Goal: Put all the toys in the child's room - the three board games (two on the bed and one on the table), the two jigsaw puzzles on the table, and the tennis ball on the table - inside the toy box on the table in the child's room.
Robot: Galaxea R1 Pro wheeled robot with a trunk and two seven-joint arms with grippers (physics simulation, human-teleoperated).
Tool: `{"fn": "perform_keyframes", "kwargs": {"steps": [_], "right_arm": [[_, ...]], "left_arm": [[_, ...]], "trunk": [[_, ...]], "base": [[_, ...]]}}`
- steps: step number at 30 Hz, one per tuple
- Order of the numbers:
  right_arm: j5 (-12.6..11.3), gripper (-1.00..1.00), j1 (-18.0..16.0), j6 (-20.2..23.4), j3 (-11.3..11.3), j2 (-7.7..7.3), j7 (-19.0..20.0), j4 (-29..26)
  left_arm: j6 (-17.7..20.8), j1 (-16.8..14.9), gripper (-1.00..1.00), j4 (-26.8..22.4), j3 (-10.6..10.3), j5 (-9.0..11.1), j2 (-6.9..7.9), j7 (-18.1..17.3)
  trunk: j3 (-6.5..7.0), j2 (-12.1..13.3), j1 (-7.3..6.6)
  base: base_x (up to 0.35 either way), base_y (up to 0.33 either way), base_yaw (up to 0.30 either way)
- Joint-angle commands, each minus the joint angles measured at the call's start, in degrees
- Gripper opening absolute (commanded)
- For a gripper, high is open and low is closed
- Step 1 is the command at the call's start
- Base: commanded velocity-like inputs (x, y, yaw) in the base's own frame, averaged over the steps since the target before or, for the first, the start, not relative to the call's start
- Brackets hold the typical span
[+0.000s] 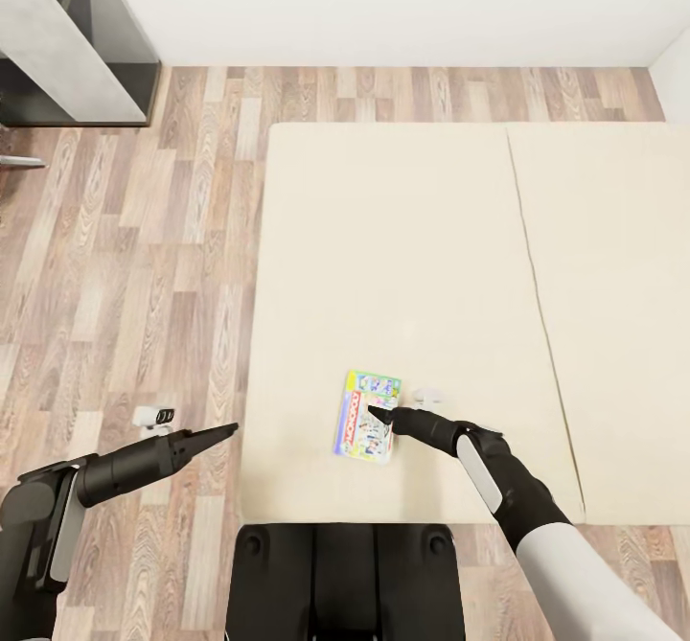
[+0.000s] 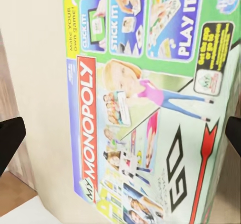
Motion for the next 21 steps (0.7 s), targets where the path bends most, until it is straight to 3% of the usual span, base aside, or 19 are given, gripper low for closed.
{"fn": "perform_keyframes", "kwargs": {"steps": [1, 21], "right_arm": [[-0.47, 1.00, -0.01, 0.37, 0.11, -0.05, -0.09, -0.06], [-0.46, 1.00, -0.01, 0.37, 0.11, -0.04, -0.09, -0.06]], "left_arm": [[0.60, -0.02, 1.00, 0.00, 0.00, -0.01, 0.02, -0.21], [0.60, -0.02, 1.00, 0.00, 0.00, -0.01, -0.03, -0.19]], "trunk": [[-0.06, -0.09, 0.03], [-0.06, -0.09, 0.03]], "base": [[0.000, 0.132, 0.000], [0.000, 0.050, 0.000]]}}
